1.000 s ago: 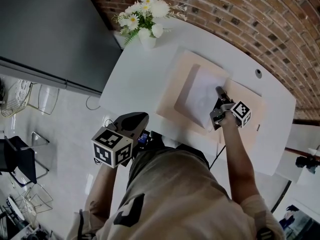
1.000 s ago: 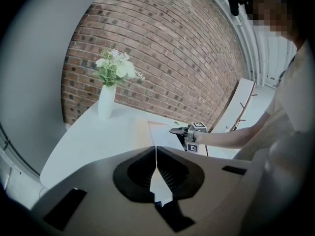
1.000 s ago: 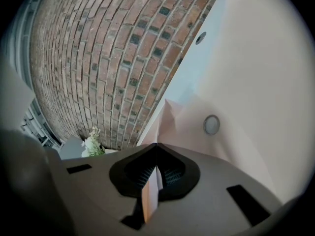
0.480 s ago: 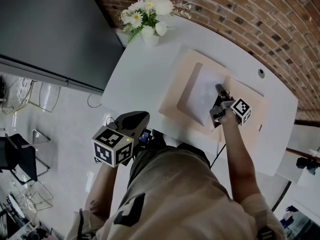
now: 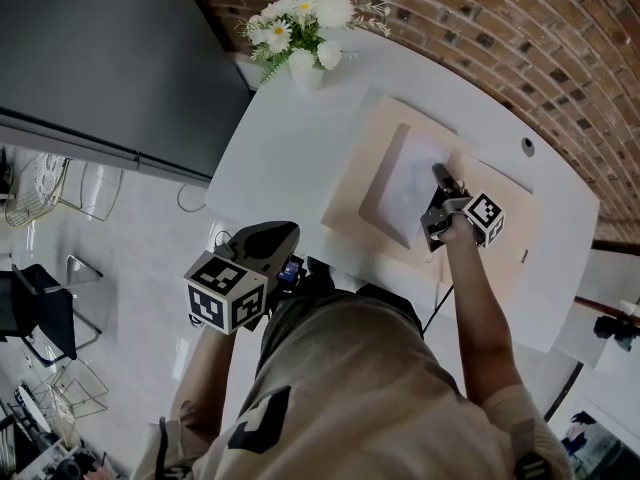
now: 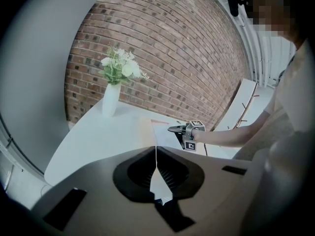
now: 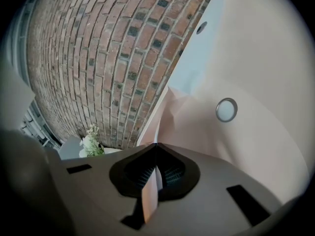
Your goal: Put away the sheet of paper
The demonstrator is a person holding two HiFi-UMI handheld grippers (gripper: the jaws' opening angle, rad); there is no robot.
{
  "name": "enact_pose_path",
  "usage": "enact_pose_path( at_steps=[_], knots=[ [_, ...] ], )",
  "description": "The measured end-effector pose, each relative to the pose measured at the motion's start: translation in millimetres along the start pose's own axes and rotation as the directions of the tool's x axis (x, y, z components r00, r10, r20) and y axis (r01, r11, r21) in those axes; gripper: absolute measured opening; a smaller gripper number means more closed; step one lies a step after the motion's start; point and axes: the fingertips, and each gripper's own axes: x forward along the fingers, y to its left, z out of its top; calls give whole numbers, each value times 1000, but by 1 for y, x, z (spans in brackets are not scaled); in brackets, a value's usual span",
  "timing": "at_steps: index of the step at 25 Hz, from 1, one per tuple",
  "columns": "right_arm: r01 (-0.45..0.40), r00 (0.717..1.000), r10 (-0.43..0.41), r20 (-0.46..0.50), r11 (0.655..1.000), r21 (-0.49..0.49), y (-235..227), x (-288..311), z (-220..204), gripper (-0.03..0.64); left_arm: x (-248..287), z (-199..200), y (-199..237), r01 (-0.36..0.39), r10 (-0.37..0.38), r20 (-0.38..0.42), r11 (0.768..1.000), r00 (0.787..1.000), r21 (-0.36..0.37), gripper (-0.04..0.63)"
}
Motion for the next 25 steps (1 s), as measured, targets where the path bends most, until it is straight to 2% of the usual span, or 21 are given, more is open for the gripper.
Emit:
enact_pose_path(
  at_steps=[25],
  knots=[
    [-1,1000,0,-13,1000,-15,0,7,3,23,5,4,5,2,-2,-4,1000,1000,-4,20]
  ],
)
